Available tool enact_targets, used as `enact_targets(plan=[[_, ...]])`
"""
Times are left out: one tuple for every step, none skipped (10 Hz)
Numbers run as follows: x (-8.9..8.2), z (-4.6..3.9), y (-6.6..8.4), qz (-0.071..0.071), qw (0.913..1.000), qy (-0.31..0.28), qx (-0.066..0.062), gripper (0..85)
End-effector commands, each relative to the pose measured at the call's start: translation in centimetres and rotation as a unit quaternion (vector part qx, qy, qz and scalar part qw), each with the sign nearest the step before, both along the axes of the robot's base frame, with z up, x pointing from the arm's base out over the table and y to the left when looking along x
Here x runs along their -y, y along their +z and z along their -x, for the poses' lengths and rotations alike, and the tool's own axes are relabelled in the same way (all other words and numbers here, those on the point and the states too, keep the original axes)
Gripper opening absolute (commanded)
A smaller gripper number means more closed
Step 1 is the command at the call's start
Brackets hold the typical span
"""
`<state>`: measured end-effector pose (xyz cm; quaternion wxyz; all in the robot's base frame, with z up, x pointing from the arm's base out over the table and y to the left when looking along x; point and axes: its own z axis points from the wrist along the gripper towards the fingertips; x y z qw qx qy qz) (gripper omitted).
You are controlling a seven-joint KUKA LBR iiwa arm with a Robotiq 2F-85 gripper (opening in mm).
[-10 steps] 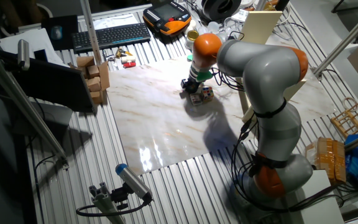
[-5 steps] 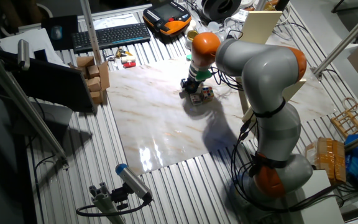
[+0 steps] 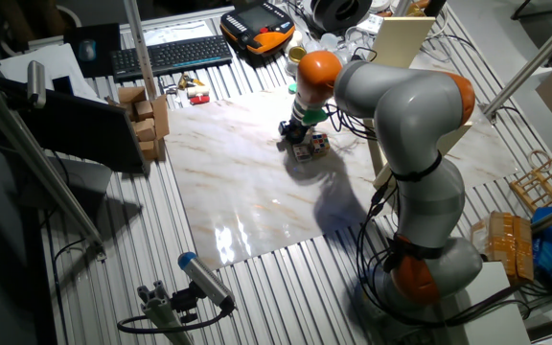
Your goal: Take the object down from the shelf
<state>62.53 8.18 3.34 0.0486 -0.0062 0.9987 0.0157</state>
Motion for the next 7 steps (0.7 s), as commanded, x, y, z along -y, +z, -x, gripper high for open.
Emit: enact_targets(plan=[[0.00,-0.03,-0.01,-0.001,1.0000,0.000,0.000,34.0],[-0.03,-0.11,-0.19,0.000,1.0000,-0.001,0.003,34.0],[-0.06,-0.19,-0.43,0.000,1.0000,-0.001,0.005,34.0],[-0.10,-0.20,-0.55,-0.002,1.0000,-0.002,0.006,34.0],[-0.12,-0.17,-0.36,0.000,1.0000,0.000,0.005,34.0],[-0.10,-0.18,-0.34,0.004,0.9999,0.013,0.008,34.0],[-0.10,-0.19,-0.35,0.007,0.9995,0.029,0.011,34.0]])
